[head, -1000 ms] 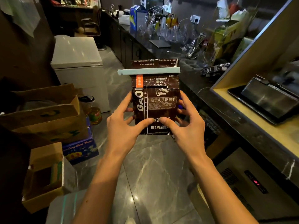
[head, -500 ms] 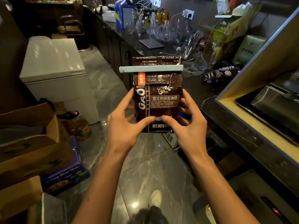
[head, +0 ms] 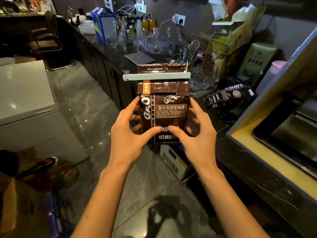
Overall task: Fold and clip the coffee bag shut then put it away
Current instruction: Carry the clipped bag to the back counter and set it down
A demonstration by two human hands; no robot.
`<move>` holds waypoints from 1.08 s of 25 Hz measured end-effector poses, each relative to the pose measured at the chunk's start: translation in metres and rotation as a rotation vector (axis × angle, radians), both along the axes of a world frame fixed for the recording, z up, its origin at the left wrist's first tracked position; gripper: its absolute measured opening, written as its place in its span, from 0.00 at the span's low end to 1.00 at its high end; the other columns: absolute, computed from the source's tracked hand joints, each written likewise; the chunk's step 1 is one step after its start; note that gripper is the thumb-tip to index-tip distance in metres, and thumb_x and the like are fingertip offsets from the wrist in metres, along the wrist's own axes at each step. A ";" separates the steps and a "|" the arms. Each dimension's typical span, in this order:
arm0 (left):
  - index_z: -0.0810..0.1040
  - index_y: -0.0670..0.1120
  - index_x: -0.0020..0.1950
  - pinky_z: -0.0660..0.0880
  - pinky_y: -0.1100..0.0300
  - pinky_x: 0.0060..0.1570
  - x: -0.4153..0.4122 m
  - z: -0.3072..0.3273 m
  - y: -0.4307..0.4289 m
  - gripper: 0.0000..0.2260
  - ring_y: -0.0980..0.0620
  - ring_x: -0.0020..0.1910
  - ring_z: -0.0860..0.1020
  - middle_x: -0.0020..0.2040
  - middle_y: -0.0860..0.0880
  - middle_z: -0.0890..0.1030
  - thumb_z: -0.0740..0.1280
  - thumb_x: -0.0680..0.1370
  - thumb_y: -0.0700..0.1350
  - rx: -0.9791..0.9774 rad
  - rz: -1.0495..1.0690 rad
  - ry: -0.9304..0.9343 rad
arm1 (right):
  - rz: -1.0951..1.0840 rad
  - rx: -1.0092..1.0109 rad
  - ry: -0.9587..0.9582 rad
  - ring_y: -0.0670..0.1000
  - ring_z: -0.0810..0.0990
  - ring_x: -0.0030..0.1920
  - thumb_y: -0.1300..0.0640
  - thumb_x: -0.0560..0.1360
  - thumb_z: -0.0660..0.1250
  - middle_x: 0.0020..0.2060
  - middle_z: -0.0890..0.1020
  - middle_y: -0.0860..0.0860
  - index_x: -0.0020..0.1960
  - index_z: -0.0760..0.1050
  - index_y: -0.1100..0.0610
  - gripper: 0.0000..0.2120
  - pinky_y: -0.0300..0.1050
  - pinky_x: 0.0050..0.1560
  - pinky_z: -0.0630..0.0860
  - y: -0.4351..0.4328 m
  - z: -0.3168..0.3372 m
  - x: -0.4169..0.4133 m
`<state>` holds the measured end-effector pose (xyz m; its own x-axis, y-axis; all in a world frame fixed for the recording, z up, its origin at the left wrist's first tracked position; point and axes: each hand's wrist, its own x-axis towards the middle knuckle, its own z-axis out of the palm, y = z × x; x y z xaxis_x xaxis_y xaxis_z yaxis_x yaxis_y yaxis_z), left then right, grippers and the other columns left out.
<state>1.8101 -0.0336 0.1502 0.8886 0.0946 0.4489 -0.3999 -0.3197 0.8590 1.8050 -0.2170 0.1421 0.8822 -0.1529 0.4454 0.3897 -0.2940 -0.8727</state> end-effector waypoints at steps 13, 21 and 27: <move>0.67 0.55 0.75 0.77 0.67 0.53 0.262 -0.006 0.075 0.39 0.60 0.59 0.77 0.62 0.57 0.74 0.80 0.67 0.44 -0.073 -0.341 0.036 | -0.328 -0.030 0.000 0.37 0.73 0.63 0.54 0.68 0.77 0.61 0.72 0.37 0.74 0.64 0.40 0.39 0.43 0.57 0.78 0.088 -0.002 0.206; 0.67 0.55 0.74 0.78 0.65 0.55 0.364 -0.023 0.042 0.39 0.58 0.59 0.76 0.59 0.61 0.73 0.80 0.66 0.43 -0.076 -0.560 0.102 | -0.537 -0.010 0.036 0.35 0.73 0.63 0.53 0.68 0.77 0.61 0.71 0.33 0.73 0.64 0.39 0.38 0.33 0.55 0.77 0.073 -0.021 0.274; 0.68 0.57 0.71 0.78 0.61 0.56 0.421 -0.046 -0.044 0.38 0.58 0.61 0.76 0.62 0.58 0.74 0.80 0.66 0.40 -0.045 -0.728 0.178 | -0.701 0.092 0.049 0.35 0.73 0.61 0.53 0.66 0.78 0.61 0.70 0.33 0.68 0.63 0.27 0.40 0.30 0.53 0.76 0.006 -0.053 0.308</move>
